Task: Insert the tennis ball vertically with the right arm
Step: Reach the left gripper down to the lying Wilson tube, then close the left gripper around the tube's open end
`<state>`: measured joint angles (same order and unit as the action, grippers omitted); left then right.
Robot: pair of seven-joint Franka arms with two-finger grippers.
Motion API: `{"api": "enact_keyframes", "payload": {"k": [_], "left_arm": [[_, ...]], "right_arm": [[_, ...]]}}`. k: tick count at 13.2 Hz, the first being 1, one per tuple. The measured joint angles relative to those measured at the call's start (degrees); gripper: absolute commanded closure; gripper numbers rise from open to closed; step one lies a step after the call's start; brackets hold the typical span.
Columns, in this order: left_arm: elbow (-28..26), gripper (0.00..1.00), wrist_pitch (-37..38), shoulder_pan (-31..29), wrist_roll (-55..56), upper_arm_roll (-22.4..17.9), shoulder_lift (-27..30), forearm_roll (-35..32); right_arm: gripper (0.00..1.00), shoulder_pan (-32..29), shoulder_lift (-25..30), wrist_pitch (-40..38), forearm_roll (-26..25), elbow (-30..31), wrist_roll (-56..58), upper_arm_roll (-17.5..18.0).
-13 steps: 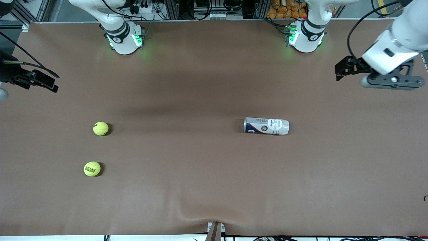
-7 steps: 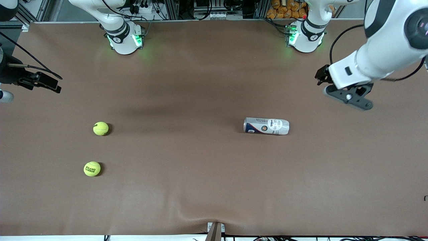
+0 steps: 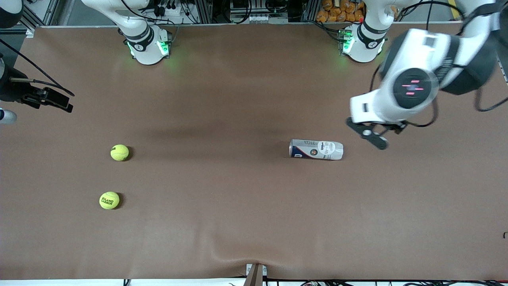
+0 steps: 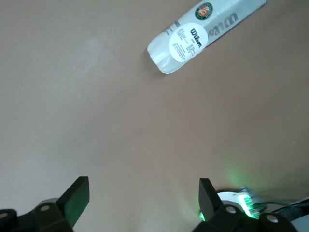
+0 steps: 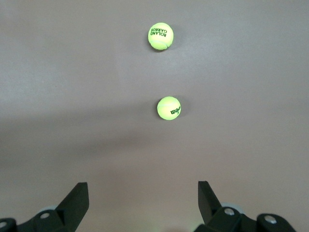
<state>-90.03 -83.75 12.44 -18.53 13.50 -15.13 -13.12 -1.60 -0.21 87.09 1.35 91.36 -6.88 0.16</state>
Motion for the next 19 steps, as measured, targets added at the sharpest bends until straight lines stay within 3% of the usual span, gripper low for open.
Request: {"api": "enact_keyframes", "payload": {"k": [6,13,19], "left_arm": [[-0.48,0.0,-2.53,10.16,-1.95,0.5,-7.86,-12.45],[-2.18,0.0,-8.6,11.04,-9.99,0.55,-18.47,-19.05],[-3.62,0.0,-15.55,11.37,-20.36,0.52,-21.22,-22.16]], "right_arm": [[0.0,-0.03,-0.03,0.76,0.0,0.0,0.0,0.0],[0.0,-0.26,0.0,1.0,0.0,-0.67,-0.01,-0.02],[0.0,-0.27,0.01,-0.52,0.0,-0.82,-0.06,0.02]]}}
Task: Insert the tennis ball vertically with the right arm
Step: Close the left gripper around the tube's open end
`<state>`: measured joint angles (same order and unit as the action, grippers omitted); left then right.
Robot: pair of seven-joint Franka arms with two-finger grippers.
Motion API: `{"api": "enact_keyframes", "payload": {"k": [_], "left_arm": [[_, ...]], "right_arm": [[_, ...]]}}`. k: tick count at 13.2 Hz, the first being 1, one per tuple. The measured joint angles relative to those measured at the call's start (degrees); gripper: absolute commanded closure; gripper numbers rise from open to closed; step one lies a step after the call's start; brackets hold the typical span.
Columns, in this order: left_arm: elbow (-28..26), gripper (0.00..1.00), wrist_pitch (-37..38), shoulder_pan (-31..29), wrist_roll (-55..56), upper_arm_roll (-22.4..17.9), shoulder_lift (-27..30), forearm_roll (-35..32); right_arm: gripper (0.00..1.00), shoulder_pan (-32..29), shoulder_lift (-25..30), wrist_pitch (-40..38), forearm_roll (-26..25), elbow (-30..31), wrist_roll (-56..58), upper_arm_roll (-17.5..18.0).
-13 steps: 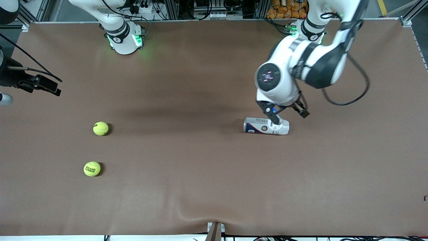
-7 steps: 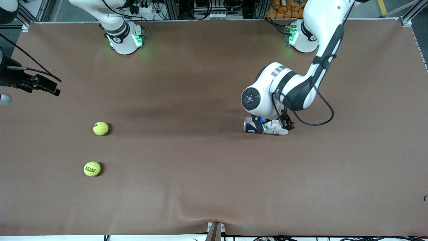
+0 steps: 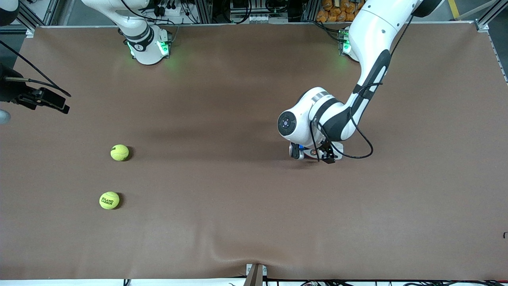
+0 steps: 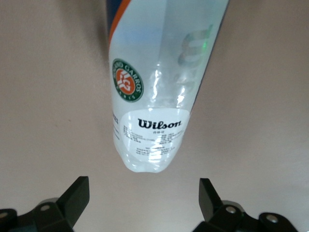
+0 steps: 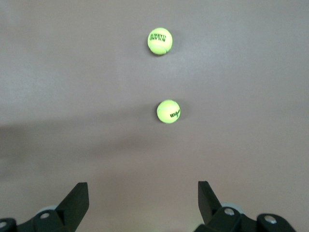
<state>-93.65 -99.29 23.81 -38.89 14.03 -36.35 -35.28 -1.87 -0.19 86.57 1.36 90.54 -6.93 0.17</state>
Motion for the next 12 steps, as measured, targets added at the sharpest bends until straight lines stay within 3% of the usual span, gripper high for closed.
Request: {"api": "enact_keyframes", "payload": {"k": [12], "left_arm": [[-1.05,0.0,-3.87,0.3,-2.45,0.05,-3.36,-1.72]], "right_arm": [[0.0,-0.09,0.13,1.05,0.0,-0.03,-0.06,-0.03]]}}
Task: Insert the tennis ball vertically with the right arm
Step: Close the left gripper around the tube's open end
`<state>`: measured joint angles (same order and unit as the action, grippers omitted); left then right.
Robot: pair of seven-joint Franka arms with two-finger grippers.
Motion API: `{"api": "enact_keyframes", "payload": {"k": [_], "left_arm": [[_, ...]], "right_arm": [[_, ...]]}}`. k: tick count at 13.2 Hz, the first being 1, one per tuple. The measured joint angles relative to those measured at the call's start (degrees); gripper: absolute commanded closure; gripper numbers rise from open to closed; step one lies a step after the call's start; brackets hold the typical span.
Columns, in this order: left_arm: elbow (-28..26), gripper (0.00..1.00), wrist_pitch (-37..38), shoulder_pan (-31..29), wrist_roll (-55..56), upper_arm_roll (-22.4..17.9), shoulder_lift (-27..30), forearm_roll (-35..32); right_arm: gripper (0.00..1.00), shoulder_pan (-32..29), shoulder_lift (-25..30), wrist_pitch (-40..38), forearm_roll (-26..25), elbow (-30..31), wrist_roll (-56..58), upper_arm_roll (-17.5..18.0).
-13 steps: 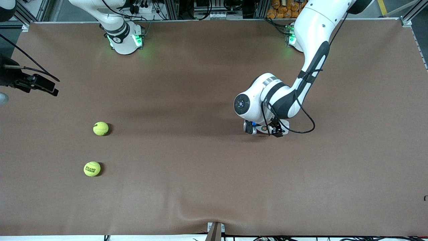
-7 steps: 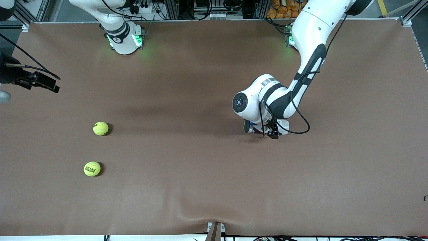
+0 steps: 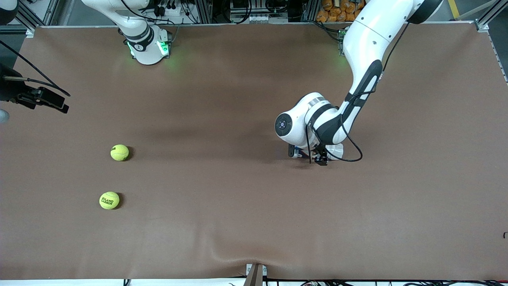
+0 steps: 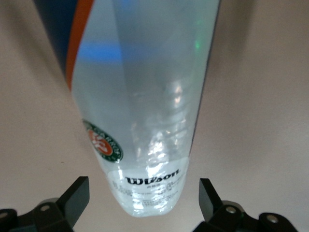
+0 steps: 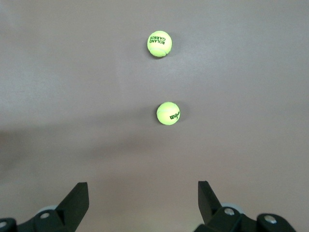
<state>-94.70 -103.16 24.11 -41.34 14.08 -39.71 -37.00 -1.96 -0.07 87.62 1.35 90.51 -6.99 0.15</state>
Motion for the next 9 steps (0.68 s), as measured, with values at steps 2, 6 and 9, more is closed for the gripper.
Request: {"api": "enact_keyframes", "payload": {"k": [2,6,9], "left_arm": [[-0.01,0.0,-0.02,0.0,1.43,0.0,-0.64,0.0],[-0.01,0.0,-0.07,0.0,4.25,0.0,-1.68,0.0],[-0.02,0.0,-0.07,0.06,5.47,0.02,-1.8,0.0]], "right_arm": [[0.0,0.0,0.0,0.0,0.0,0.0,0.0,0.0],[0.0,0.0,0.0,0.05,0.0,0.0,0.0,0.0],[0.0,0.0,-0.01,0.05,0.0,0.0,0.0,0.0]]}}
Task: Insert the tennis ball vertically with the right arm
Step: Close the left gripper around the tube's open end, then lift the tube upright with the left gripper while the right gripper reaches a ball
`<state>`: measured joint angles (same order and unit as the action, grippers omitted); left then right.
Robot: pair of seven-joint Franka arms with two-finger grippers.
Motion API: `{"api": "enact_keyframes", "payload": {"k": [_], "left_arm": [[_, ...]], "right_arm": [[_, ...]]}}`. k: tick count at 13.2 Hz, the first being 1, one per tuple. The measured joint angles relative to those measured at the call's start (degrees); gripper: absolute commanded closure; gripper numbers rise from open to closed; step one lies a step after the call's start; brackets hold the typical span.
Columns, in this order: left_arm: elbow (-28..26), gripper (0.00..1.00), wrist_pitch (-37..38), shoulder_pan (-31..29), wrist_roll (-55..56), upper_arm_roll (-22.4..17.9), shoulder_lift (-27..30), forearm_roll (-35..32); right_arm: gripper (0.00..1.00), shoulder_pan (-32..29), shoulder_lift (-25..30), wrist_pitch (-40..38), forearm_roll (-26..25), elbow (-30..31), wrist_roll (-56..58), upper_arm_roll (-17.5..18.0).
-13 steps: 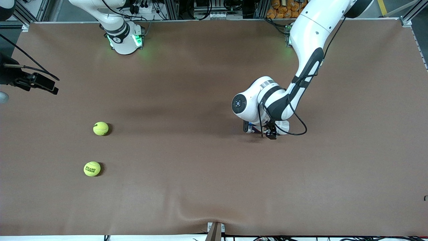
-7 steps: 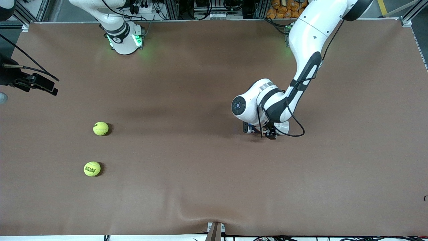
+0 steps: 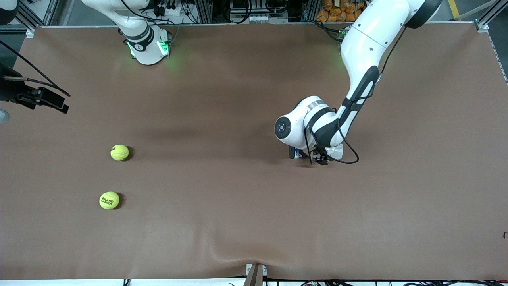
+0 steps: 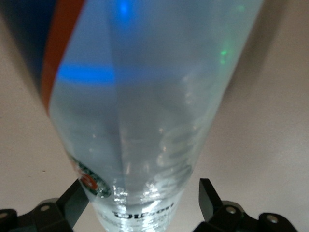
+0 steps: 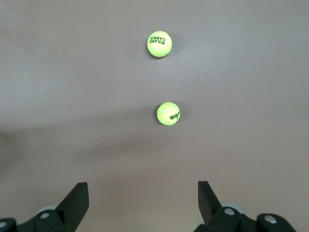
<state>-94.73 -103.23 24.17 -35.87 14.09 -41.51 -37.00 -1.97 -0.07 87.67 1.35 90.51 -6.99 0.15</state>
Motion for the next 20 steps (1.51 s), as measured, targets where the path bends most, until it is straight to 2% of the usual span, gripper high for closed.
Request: {"api": "enact_keyframes", "payload": {"k": [17,20], "left_arm": [[-0.19,0.0,0.04,1.14,2.63,-0.08,-1.04,-0.01],[-0.2,0.03,0.05,1.18,2.63,-0.09,-1.11,-0.61]], "right_arm": [[0.0,0.0,-0.12,0.08,0.0,0.01,0.0,0.02],[0.0,0.0,-0.12,0.08,0.0,0.01,0.0,0.02]]}}
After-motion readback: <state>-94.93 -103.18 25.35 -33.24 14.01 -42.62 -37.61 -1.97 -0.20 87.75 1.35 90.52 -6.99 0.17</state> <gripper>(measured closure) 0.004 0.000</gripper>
